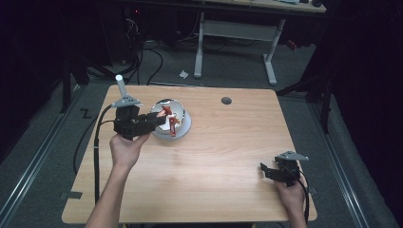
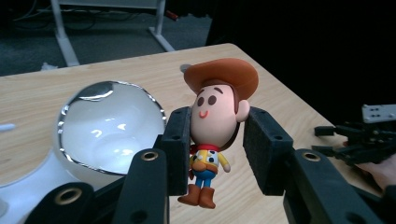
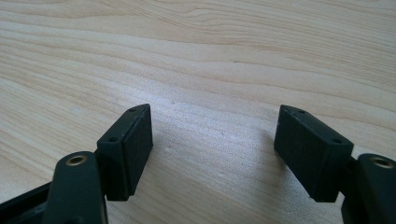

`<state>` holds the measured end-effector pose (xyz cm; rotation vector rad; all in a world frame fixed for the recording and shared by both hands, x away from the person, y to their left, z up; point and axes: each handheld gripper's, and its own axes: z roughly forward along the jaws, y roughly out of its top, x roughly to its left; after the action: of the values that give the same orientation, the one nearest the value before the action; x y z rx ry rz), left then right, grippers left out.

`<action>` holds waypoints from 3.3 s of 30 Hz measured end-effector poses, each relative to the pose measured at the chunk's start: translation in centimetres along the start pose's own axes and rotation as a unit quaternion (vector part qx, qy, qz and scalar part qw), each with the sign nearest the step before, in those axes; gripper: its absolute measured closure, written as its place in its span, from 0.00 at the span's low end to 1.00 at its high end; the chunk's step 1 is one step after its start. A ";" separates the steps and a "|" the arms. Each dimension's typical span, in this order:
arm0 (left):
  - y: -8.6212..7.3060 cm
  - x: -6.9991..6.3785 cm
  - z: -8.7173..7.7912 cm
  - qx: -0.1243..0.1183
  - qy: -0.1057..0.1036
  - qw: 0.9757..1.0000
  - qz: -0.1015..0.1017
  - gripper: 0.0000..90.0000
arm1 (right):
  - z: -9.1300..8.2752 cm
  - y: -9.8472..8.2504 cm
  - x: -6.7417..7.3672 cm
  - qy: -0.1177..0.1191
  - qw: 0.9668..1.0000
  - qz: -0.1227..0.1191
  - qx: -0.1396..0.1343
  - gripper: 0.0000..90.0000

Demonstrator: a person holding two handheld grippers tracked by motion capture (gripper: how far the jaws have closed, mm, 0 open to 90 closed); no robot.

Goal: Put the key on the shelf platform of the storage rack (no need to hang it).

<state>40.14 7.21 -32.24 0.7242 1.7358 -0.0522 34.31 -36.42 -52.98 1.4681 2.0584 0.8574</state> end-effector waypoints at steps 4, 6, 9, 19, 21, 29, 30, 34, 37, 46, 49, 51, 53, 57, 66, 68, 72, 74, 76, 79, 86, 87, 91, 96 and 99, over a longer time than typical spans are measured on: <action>0.8 -0.7 0.6 -0.013 -0.003 1.000 0.002 0.70 | 0.0 0.0 0.0 0.000 1.000 0.000 0.000 0.31; 1.2 -0.9 1.0 -0.019 0.002 1.000 -0.003 0.70 | 0.0 0.0 0.0 0.000 1.000 0.000 0.000 0.31; 1.8 -0.9 1.6 -0.027 0.002 1.000 -0.002 0.70 | 0.0 0.0 0.0 0.000 1.000 0.000 0.000 0.31; 2.0 -0.5 4.3 -0.050 0.019 0.999 0.009 0.70 | 0.0 0.0 0.0 0.000 1.000 0.000 0.000 0.31; 1.8 -0.4 5.0 -0.050 0.026 0.998 0.006 0.73 | 0.0 0.0 0.0 0.000 1.000 0.000 0.000 0.31; 1.3 0.4 7.0 -0.052 0.043 0.998 0.015 0.73 | 0.0 0.0 0.0 0.000 1.000 0.000 0.000 0.31; 1.3 0.4 7.1 -0.052 0.045 0.998 0.014 0.73 | 0.0 0.0 0.0 0.000 1.000 0.000 0.000 0.31; 1.0 0.7 8.0 -0.055 0.050 0.997 0.018 0.73 | 0.0 0.0 0.0 -0.001 1.000 0.000 0.000 0.31; 0.8 1.2 8.6 -0.056 0.055 0.997 0.022 0.73 | 0.0 0.0 0.0 0.000 1.000 -0.001 0.000 0.31; 0.3 3.0 10.1 -0.055 0.073 0.996 0.007 0.73 | 0.0 0.0 0.1 0.002 1.000 -0.001 0.001 0.31; -0.1 3.6 10.7 -0.052 0.082 0.995 0.005 0.73 | 0.0 0.0 0.1 0.001 1.000 -0.002 0.001 0.31; -0.3 4.2 11.3 -0.050 0.087 0.995 0.013 0.73 | 0.0 0.0 0.0 0.001 1.000 -0.002 0.000 0.31; -0.7 4.5 11.8 -0.048 0.090 0.995 0.020 0.73 | 0.0 0.0 0.0 0.001 1.000 -0.002 0.000 0.31; -1.2 5.0 12.7 -0.047 0.097 0.994 0.020 0.73 | 0.0 0.0 0.0 0.002 1.000 -0.002 0.000 0.31; -2.1 6.1 14.4 -0.051 0.125 0.990 0.037 0.73 | 0.0 0.0 0.0 0.002 1.000 -0.003 0.000 0.31; -2.2 6.3 14.7 -0.053 0.133 0.989 0.036 0.73 | 0.0 0.0 0.1 0.001 1.000 -0.003 0.000 0.31; -2.5 6.8 15.4 -0.065 0.146 0.986 0.051 0.73 | 0.0 0.0 0.1 0.001 1.000 -0.003 0.001 0.31; -2.9 7.2 15.8 -0.068 0.154 0.984 0.065 0.73 | 0.0 0.0 0.1 0.002 1.000 -0.003 0.001 0.31; -3.0 7.5 16.0 -0.067 0.160 0.982 0.074 0.73 | 0.0 0.0 0.0 0.002 1.000 -0.002 0.000 0.31; -3.2 7.9 16.2 -0.062 0.173 0.980 0.077 0.72 | 0.0 0.0 0.0 0.002 1.000 -0.002 0.000 0.31; -2.8 7.2 15.6 -0.066 0.155 0.983 0.067 0.61 | 0.0 0.0 0.0 0.002 1.000 -0.003 0.000 0.31; -2.7 7.0 15.4 -0.070 0.150 0.984 0.068 0.58 | 0.0 0.0 0.0 0.002 1.000 -0.003 0.000 0.31; -2.4 6.3 14.7 -0.077 0.140 0.985 0.061 0.51 | 0.0 0.0 0.0 0.003 1.000 -0.003 0.000 0.31; -2.1 5.5 13.4 -0.075 0.126 0.988 0.056 0.46 | 0.0 0.0 0.0 0.003 1.000 -0.004 0.000 0.31; -2.1 5.1 12.7 -0.074 0.122 0.988 0.057 0.44 | 0.0 0.0 0.1 0.003 1.000 -0.004 0.000 0.31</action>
<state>49.53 2.70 -41.34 0.7430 1.9023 0.2508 34.26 -36.36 -52.98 1.4584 2.0667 0.8591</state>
